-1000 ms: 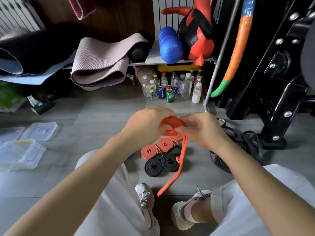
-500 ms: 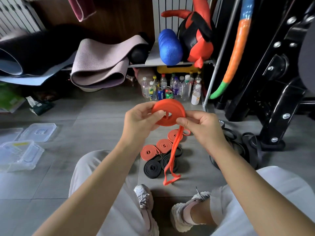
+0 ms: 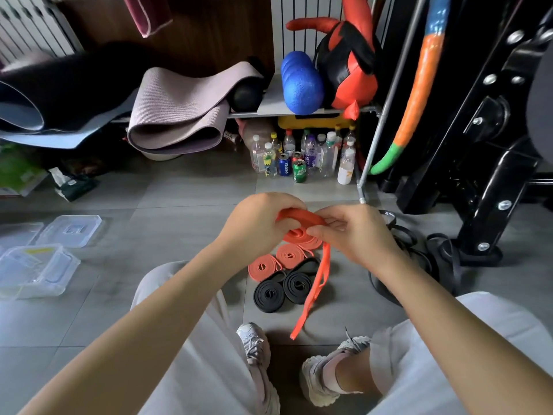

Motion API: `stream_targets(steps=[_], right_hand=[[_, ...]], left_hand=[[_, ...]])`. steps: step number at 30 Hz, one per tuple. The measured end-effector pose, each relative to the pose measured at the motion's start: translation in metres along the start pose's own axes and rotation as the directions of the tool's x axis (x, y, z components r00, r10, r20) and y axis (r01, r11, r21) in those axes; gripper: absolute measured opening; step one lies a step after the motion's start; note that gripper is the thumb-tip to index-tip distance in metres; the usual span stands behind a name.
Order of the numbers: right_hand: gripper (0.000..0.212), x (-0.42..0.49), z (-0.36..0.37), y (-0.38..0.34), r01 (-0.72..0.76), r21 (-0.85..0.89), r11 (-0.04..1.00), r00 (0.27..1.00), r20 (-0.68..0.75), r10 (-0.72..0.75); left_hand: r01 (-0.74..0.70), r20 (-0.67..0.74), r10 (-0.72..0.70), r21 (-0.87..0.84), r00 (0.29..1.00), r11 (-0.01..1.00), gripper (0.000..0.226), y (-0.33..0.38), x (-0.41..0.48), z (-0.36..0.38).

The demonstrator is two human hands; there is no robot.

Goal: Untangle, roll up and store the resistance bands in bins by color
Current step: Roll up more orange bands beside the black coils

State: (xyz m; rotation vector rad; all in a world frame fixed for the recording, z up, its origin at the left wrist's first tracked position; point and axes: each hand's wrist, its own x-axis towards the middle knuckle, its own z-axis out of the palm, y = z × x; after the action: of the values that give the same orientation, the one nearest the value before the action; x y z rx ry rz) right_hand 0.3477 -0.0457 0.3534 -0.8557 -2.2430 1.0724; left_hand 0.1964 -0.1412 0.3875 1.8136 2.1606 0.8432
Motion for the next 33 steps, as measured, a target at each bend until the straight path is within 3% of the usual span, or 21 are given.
stream_targets(steps=[4,8,11,13,17,21,24,28,29,31,33], right_hand=[[0.023,0.000,-0.002,0.010,-0.056,0.069,0.996,0.998,0.003,0.056],[0.023,0.000,-0.001,0.014,-0.122,0.291,0.949,0.992,0.021,0.121],[0.023,-0.001,0.002,0.014,-0.111,0.413,0.904,0.993,0.003,0.121],[0.021,-0.004,0.004,0.015,-0.110,0.440,0.891,0.993,0.004,0.120],[0.019,-0.010,0.008,0.016,-0.126,0.426,0.896,0.992,0.055,0.113],[0.026,-0.008,0.008,0.014,-0.078,0.360,0.930,0.997,0.041,0.068],[0.031,-0.009,0.008,0.016,-0.061,0.296,0.953,0.997,0.053,0.047],[0.033,-0.009,0.008,0.017,-0.048,0.244,0.969,0.998,0.056,0.035],[0.029,-0.009,0.009,0.018,-0.055,0.231,0.971,0.997,0.057,0.043],[0.019,-0.008,0.011,0.022,-0.068,0.175,0.982,0.996,0.068,0.057],[0.016,-0.007,0.012,0.023,-0.054,0.082,0.995,0.995,0.092,0.046]], left_hand=[[0.101,-0.080,-0.136,-0.347,0.987,0.933,0.027,-0.007,-0.004,0.001],[0.195,-0.045,-0.307,-0.682,0.951,0.705,0.030,-0.007,-0.009,0.002],[0.259,0.041,-0.371,-0.786,0.928,0.561,0.026,-0.010,-0.014,0.007],[0.282,0.104,-0.340,-0.798,0.935,0.533,0.021,-0.010,-0.019,0.008],[0.287,0.114,-0.308,-0.744,0.944,0.603,0.011,-0.010,-0.023,0.007],[0.325,0.141,-0.334,-0.734,0.932,0.596,0.010,-0.014,-0.022,0.004],[0.372,0.189,-0.329,-0.631,0.925,0.681,0.011,-0.020,-0.021,0.002],[0.416,0.240,-0.351,-0.669,0.905,0.616,0.011,-0.023,-0.022,0.006],[0.421,0.242,-0.352,-0.639,0.904,0.643,0.011,-0.022,-0.022,0.007],[0.364,0.203,-0.305,-0.434,0.931,0.824,0.009,-0.024,-0.020,0.007],[0.222,0.170,-0.202,-0.108,0.964,0.969,0.033,-0.021,-0.018,0.010]])
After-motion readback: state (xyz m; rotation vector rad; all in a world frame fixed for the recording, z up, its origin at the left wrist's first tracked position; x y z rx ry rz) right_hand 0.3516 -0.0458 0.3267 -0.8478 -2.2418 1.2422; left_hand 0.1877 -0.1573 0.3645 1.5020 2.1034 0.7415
